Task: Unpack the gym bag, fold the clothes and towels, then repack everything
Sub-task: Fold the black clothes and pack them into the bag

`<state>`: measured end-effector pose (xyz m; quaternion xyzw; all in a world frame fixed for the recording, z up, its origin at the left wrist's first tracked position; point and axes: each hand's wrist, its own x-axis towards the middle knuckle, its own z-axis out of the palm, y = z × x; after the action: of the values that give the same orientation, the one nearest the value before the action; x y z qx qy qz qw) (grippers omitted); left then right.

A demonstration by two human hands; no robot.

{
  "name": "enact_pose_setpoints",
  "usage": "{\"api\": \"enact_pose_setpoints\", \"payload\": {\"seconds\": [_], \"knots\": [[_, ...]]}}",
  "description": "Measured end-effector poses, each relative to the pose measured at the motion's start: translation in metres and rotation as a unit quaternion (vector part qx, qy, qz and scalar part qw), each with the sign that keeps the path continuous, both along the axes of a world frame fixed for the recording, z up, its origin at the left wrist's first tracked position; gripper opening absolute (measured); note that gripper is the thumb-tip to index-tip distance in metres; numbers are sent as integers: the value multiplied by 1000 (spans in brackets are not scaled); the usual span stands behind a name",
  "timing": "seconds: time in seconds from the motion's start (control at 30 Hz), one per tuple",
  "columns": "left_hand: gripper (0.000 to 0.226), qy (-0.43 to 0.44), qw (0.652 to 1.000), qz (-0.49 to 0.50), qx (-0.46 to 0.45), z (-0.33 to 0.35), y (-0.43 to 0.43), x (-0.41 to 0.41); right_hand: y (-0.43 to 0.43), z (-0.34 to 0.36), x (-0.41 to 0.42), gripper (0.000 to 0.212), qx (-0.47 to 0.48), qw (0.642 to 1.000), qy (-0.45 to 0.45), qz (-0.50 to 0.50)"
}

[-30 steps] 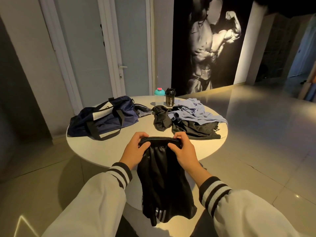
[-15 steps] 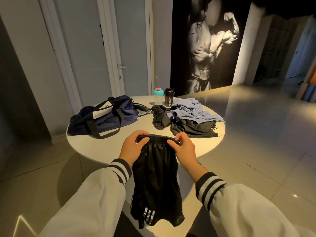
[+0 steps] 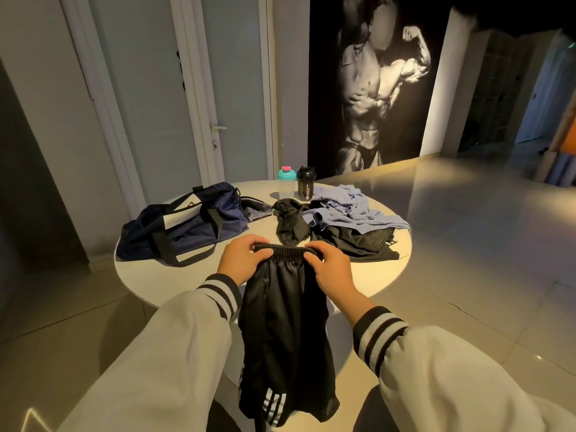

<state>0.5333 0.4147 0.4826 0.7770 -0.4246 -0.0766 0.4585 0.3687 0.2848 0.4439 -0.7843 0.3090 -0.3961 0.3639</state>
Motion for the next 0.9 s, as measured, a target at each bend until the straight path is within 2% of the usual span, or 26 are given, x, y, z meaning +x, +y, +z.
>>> {"api": "enact_pose_setpoints", "payload": {"seconds": [0.13,0.2,0.37,0.5,0.57,0.73,0.9], "knots": [[19,162,986,-13,27,8,-32,21,-21,14,26,12,-3,1000,24,-2],[17,192,981,-17,20,13,-49,34,-38,24,43,9,13,1000,27,1],[14,150,987,-8,-48,36,-92,79,-85,63,95,14,-10,999,25,24],[15,24,994,9,-103,64,-122,117,-114,100,132,17,-19,999,-17,47],[16,-2,991,13,-134,74,-132,129,-125,112,147,19,-32,997,-49,54],[18,-10,980,-4,-197,65,-138,141,-134,107,166,22,-28,994,-84,64],[19,10,986,-36,-162,19,-119,138,-120,62,157,31,-44,995,-55,70]]}}
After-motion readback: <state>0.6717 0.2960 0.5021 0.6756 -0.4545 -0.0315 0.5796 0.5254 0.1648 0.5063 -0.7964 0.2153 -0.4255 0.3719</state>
